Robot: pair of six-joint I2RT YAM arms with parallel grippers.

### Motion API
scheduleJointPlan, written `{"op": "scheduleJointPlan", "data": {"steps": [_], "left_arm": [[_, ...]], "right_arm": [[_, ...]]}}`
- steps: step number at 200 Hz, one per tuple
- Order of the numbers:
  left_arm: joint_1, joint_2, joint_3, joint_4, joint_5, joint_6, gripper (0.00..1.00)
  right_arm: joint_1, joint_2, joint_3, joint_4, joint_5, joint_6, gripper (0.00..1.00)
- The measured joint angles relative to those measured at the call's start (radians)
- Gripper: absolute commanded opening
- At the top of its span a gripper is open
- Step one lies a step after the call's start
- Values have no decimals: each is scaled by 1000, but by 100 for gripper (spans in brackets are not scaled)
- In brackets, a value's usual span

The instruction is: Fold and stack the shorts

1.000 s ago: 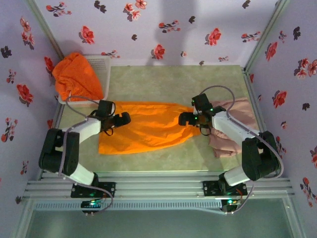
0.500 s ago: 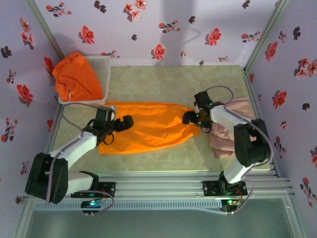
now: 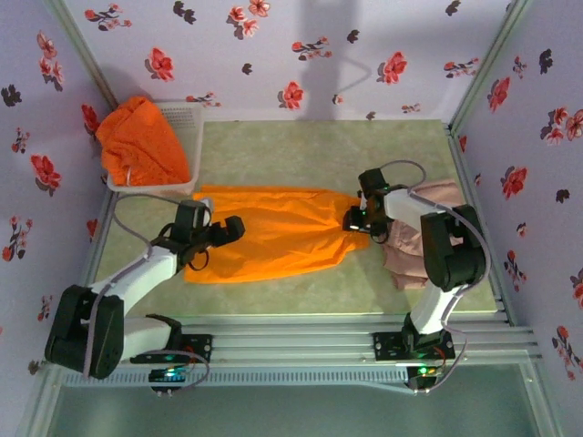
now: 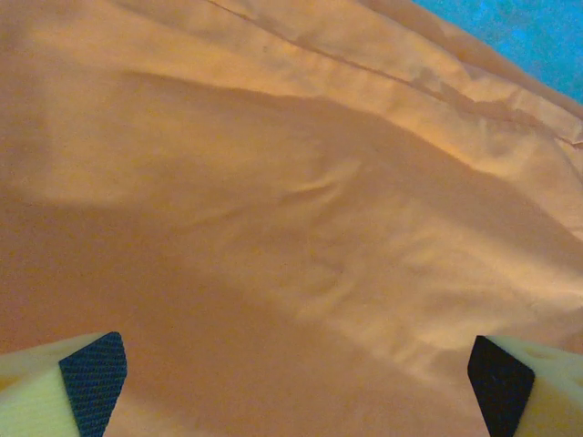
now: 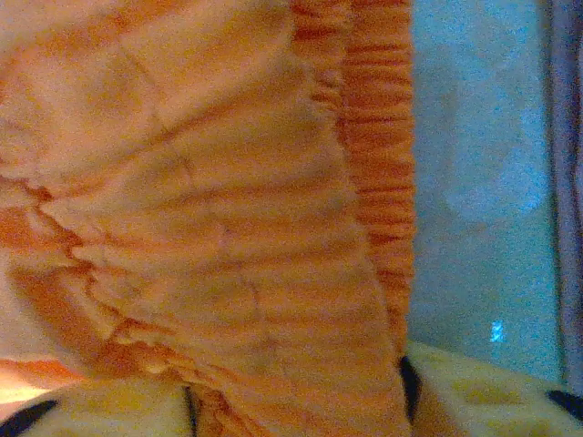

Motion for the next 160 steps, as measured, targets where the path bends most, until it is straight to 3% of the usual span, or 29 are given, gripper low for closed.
{"op": "scheduleJointPlan", "data": {"steps": [30, 52, 96, 160], "left_arm": [[0, -109, -27, 0, -2, 0, 99], [0, -192, -32, 0, -12, 1, 100], [0, -293, -47, 0, -30, 1, 99], [0, -366, -66, 0, -38, 1, 99]], "right_arm": [[3, 18, 11, 17, -32, -7, 12], [5, 18, 21, 21, -37, -9, 1], [26, 14, 61, -39, 41, -41, 0], [67, -96, 293, -331, 355, -140, 0]]}}
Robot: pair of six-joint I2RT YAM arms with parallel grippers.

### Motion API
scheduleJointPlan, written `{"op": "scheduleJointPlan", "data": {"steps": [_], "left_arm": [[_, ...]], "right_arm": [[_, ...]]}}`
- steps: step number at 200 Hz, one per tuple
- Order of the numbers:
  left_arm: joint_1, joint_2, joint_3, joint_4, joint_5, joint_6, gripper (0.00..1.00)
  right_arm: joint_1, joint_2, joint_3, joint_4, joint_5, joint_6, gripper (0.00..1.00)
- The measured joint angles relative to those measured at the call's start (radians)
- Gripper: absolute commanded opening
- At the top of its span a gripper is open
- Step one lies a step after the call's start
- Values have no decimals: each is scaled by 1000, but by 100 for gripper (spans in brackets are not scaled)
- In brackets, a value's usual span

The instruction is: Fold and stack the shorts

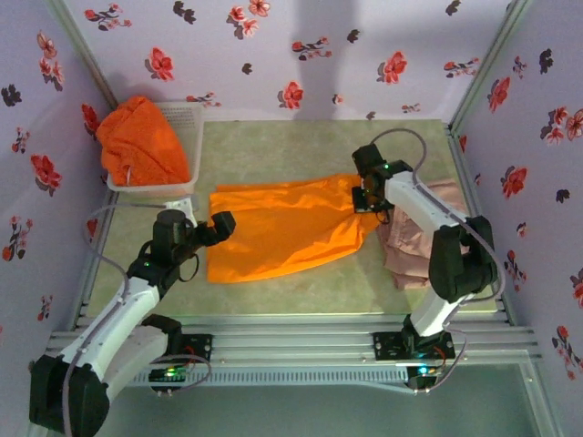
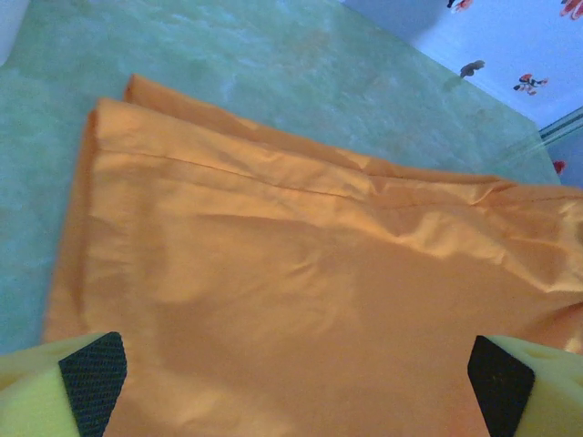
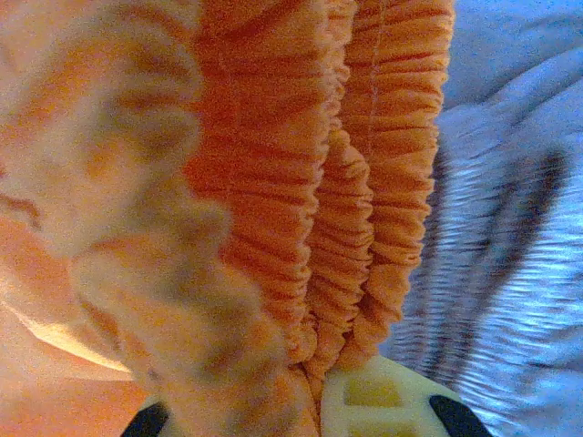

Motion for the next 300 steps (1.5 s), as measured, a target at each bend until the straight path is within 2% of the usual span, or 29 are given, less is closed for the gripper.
{"op": "scheduleJointPlan", "data": {"steps": [54, 99, 134, 189, 207, 230, 234, 243, 256, 271, 283, 300], "left_arm": [[0, -11, -3, -1, 0, 0, 99], [0, -27, -6, -2, 0, 0, 99], [0, -28, -14, -2, -1, 0, 99], [0, -27, -34, -2, -7, -1, 100], [0, -27, -39, -1, -7, -1, 99], [0, -27, -45, 0, -7, -1, 99], [0, -27, -47, 0, -7, -1, 99], [0, -27, -52, 6, -8, -3, 99], [0, -27, -61, 16, -8, -10, 99], [0, -27, -67, 28, -8, -25, 99], [0, -27, -68, 35, -9, -36, 99], [0, -27, -68, 44, -12, -55, 99]], "right_arm": [[47, 5, 248, -237, 349, -84, 0], [178, 123, 433, -394, 606, -87, 0], [296, 257, 515, -477, 675, -37, 0], [439, 449, 667, -562, 670, 69, 2], [474, 503, 722, -579, 642, 95, 6], [509, 555, 772, -576, 563, 111, 18], [513, 560, 776, -568, 539, 113, 21], [521, 567, 777, -548, 476, 112, 34], [528, 568, 777, -500, 345, 117, 54], [531, 554, 756, -385, 129, 129, 74], [530, 518, 700, -276, -32, 145, 80], [520, 426, 592, -138, -216, 180, 82]]}}
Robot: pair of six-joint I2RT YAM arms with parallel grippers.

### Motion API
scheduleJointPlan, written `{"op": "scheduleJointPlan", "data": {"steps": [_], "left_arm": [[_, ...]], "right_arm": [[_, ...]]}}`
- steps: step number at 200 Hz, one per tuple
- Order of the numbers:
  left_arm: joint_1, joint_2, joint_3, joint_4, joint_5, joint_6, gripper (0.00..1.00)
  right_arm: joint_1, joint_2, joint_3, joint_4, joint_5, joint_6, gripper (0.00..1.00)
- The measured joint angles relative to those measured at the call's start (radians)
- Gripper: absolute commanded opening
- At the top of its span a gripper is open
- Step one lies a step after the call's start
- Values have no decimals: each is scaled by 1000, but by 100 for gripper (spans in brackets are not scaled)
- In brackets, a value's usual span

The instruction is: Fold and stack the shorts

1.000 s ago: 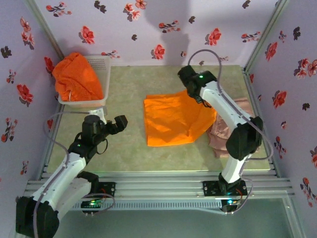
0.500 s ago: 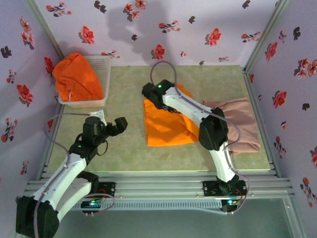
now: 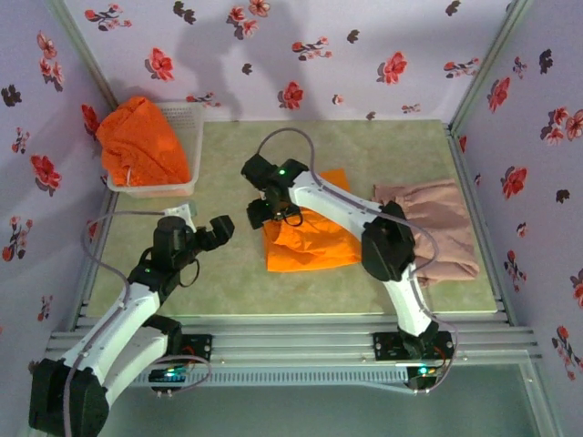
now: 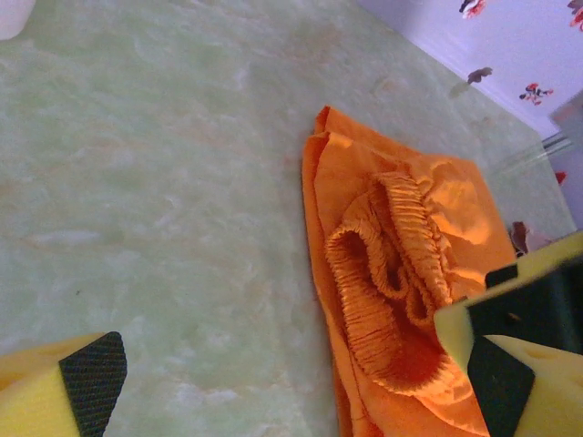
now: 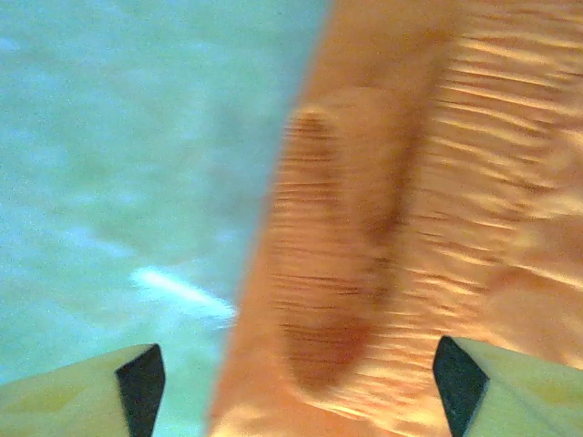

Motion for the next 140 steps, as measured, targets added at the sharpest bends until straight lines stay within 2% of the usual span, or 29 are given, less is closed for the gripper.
{"op": "scheduleJointPlan", "data": {"steps": [6, 23, 44, 66, 83, 140], "left_arm": [[0, 0, 0, 1, 0, -6, 99], [0, 5, 8, 5, 6, -25, 99], [-11, 62, 54, 21, 33, -37, 99], [-51, 199, 160, 30, 61, -43, 99], [-80, 342, 281, 17, 92, -38, 93], [-166, 850, 782, -146, 151, 42, 79]], "right_arm": [[-5, -43, -47, 48, -53, 10, 83], [-46, -206, -223, 201, -187, 53, 98], [-137, -431, -443, 356, -255, 102, 99], [-214, -586, -590, 424, -224, 116, 99], [-221, -628, -658, 436, -182, 117, 98], [-218, -628, -822, 451, -96, 143, 96]]}}
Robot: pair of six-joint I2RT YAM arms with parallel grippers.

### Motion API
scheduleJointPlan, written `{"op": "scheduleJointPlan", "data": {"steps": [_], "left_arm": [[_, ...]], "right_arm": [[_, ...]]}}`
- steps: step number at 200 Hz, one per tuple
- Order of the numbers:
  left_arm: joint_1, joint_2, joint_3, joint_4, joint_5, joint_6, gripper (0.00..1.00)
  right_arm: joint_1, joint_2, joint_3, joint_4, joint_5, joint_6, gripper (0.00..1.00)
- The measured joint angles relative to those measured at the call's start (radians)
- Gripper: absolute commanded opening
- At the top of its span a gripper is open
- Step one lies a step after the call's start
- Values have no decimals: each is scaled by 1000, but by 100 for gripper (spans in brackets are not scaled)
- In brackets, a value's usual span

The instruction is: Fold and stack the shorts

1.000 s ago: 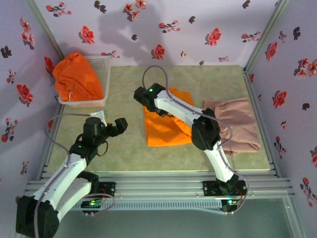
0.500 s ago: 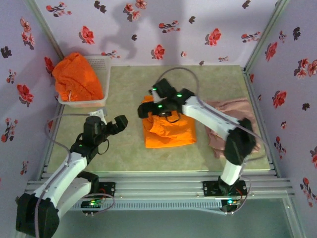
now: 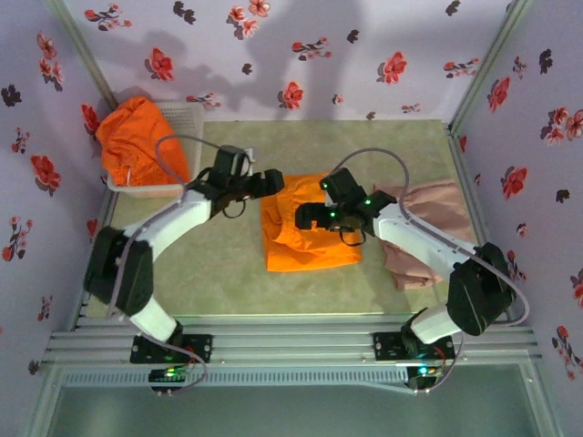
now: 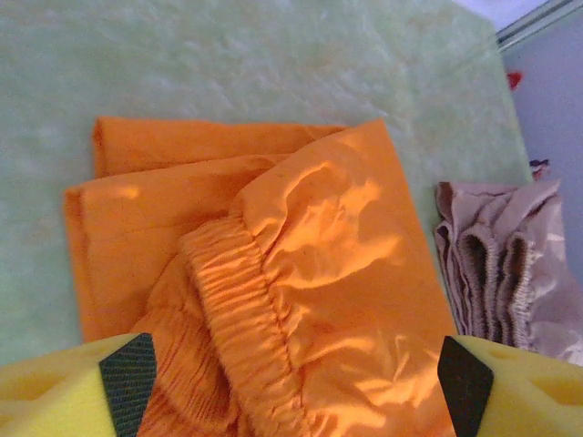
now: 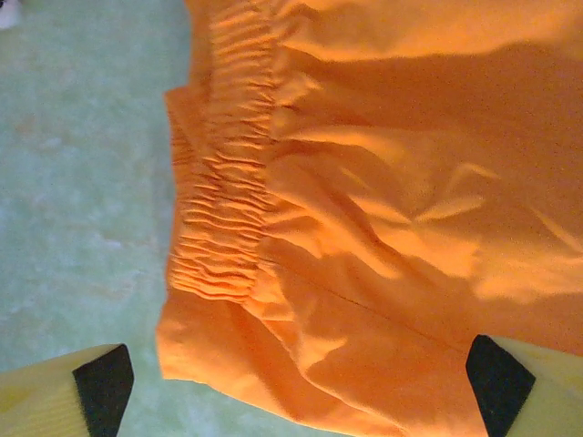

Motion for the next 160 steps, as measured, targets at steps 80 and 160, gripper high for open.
{"op": "scheduleJointPlan", "data": {"steps": [80, 160], "left_arm": [[-20, 354, 216, -177, -9, 33, 59], [-36, 410, 291, -219, -69, 54, 0]], "right_arm": [[0, -33, -31, 0, 75, 3, 96], [0, -34, -53, 0, 92, -2, 95]]}}
